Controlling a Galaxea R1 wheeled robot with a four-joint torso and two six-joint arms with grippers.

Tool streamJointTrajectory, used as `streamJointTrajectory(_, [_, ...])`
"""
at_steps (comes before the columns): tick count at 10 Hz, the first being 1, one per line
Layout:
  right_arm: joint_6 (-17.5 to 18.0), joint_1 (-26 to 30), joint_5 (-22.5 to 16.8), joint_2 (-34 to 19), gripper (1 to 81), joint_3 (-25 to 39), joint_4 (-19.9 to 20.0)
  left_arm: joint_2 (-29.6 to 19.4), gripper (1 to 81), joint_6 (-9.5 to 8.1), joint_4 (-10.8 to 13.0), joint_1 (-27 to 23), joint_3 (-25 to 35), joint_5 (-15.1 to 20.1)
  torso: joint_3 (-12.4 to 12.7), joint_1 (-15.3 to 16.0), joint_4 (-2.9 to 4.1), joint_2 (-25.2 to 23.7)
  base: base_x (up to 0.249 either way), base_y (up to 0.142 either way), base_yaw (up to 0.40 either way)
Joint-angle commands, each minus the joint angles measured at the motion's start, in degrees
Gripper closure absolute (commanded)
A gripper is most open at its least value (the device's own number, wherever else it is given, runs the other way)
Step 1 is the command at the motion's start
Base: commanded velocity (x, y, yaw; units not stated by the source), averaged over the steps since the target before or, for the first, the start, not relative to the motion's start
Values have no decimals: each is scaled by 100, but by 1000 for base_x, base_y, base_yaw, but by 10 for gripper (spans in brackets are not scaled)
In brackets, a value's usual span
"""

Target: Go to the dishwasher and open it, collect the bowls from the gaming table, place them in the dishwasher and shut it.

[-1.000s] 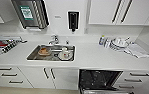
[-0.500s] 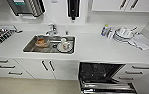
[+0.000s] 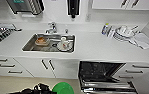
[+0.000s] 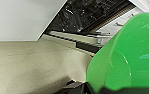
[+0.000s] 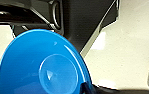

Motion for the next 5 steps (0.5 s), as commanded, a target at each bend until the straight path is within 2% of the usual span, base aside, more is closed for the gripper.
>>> streamJointTrajectory(1, [1,-129,-197,-63,811,8,-41,450,811,-151,-529,-1376,241,1184,-522,0,0,0,0,0,0])
streamJointTrajectory(2, [1,-137,-188,-45,811,25,-41,705,811,-318,-529,-1614,170,1447,-681,0,0,0,0,0,0])
streamJointTrajectory(4, [1,-137,-188,-45,811,52,-41,1241,811,-529,-529,-2088,-93,1878,-1075,5,0,5,0,0,0])
streamJointTrajectory(5, [1,-137,-188,-45,811,69,-41,1528,811,-633,-529,-2361,-233,2087,-730,5,0,7,0,0,0])
